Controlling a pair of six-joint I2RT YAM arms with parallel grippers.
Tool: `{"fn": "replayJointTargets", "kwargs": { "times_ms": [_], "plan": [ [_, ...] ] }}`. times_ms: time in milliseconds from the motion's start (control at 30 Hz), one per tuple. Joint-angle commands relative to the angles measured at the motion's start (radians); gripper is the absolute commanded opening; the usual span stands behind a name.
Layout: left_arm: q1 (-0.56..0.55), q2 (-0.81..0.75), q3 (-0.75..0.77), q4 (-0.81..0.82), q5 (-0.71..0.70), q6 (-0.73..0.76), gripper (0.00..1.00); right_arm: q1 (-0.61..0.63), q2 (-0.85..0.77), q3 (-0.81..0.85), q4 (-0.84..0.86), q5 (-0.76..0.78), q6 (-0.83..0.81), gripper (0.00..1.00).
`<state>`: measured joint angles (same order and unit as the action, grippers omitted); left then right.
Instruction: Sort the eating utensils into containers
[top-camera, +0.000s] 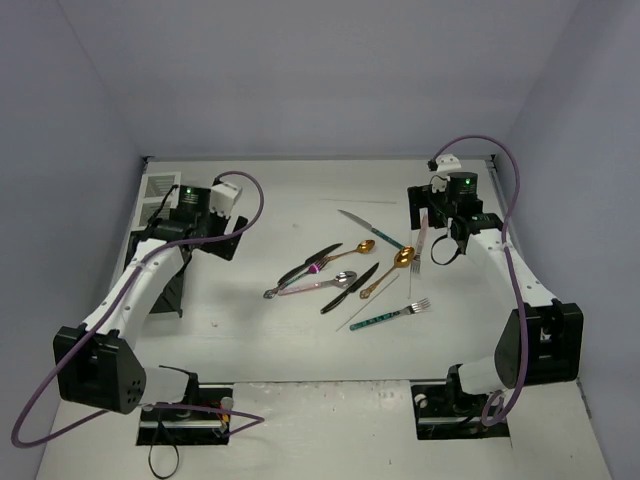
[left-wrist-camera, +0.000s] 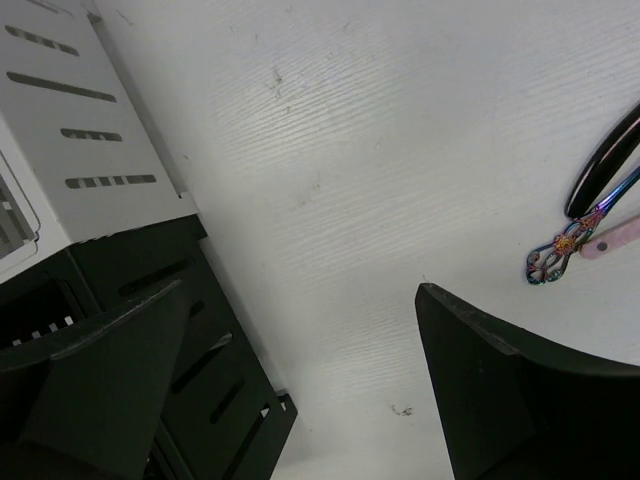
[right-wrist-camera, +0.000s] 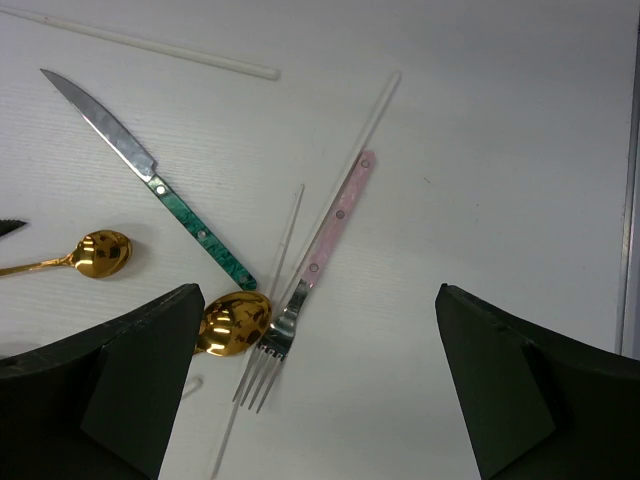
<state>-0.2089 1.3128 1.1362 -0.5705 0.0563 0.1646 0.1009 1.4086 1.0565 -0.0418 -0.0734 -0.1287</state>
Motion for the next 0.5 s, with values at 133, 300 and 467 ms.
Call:
{"fn": "replayJointTargets", "kwargs": {
  "times_ms": [133, 300, 467],
  "plan": [
    [-0.184, 0.114, 0.201, -0.088, -0.004, 0.193, 0.93, 0.009, -0.023, 0.019, 0.046, 0.034, -0.002, 1.0],
    [-0.341, 0.257, 0.351, -0.242, 0.053, 0.32, 0.92, 0.006, -0.01, 0.021, 0.046, 0.033, 0.005, 1.0],
    [-0.451, 0.409, 0.472, -0.348, 0.132, 0.381, 0.83, -0.006, -0.002, 0.03, 0.046, 0.026, 0.016, 1.0]
  ]
}}
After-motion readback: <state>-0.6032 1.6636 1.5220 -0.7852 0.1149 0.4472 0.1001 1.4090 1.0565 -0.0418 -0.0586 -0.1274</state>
